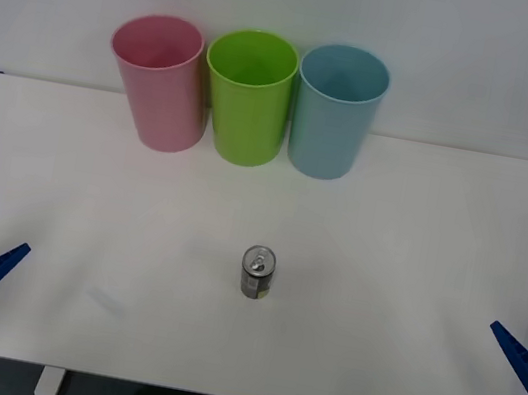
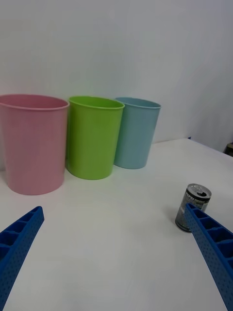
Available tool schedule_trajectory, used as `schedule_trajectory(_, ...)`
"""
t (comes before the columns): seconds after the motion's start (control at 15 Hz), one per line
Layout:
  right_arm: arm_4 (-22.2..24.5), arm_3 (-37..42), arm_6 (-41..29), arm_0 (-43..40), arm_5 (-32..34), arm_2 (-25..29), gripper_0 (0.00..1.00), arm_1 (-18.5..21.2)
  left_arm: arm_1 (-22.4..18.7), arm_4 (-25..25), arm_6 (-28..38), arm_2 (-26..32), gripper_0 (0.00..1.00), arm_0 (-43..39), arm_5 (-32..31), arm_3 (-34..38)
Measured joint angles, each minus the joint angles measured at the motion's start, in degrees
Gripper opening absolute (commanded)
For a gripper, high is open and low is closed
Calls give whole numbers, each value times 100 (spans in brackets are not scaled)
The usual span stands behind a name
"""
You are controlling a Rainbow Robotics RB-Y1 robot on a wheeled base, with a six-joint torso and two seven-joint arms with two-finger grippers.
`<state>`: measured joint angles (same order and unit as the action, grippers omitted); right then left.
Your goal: Grasp the object on the table and drop it into the matching bin: aluminum can to the light blue bin, PET bottle to the pink bin.
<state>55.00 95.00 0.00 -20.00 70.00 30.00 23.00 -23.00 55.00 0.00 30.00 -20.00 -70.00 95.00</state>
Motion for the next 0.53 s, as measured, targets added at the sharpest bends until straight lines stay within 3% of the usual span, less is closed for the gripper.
schedule_trajectory(0.53,-78,-17,12,-45,102,81,100,-72,0,0,0,0,100,0,0,-1)
